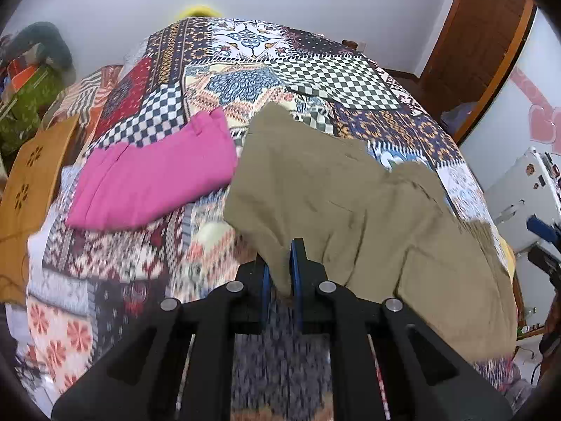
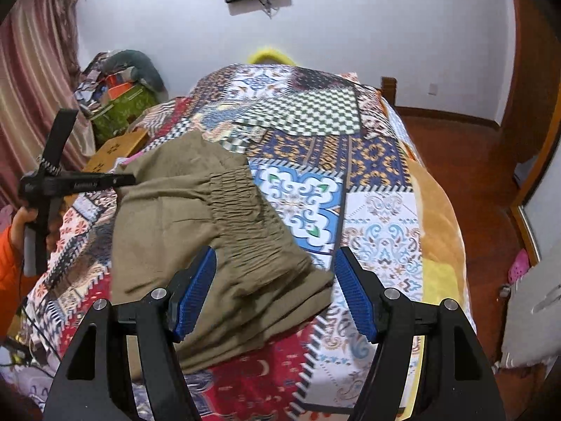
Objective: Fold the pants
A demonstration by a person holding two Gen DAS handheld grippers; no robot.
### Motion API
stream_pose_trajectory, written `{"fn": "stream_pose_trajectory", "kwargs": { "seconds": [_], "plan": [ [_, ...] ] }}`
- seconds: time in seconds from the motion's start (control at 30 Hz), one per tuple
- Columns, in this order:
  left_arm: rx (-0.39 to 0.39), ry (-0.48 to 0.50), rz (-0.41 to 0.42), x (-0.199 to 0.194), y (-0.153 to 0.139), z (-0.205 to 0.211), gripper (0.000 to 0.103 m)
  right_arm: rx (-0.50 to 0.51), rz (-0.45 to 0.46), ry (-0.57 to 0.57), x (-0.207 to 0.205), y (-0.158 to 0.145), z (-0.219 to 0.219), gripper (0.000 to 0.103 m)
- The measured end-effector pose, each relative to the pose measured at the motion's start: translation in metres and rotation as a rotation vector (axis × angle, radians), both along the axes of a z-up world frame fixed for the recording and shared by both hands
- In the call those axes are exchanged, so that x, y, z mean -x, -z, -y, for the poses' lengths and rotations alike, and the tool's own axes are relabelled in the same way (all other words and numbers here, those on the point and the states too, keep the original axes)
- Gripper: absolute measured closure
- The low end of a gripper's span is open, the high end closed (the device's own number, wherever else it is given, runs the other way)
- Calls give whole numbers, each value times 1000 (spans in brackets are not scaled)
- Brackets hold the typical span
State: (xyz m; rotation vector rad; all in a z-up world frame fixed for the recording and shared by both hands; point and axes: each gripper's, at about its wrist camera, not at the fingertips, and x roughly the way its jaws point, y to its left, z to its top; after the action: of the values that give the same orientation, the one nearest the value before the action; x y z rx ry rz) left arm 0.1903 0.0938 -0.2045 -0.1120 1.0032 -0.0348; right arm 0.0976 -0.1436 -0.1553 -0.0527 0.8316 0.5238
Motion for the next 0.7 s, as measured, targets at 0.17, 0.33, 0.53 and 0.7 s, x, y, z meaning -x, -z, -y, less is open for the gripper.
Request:
{"fn": "stream_pose_trajectory", "kwargs": {
  "seconds": [0.17,0.33,0.53,0.7],
  "plan": [
    [56,-27,14,45,-3,-4,92,35,9,-34,13,4,-16,37],
    [77,-50,4,81,-1,-9,92,61,-70,-31,12,32,-20,37],
    [85,-112,-7,100,5,-25,92,75,-121,-16,14,57,-21,37],
    [77,-175,-68,103,20,-45,92,91,-123,3,8,62,-18,37]
  ]
}}
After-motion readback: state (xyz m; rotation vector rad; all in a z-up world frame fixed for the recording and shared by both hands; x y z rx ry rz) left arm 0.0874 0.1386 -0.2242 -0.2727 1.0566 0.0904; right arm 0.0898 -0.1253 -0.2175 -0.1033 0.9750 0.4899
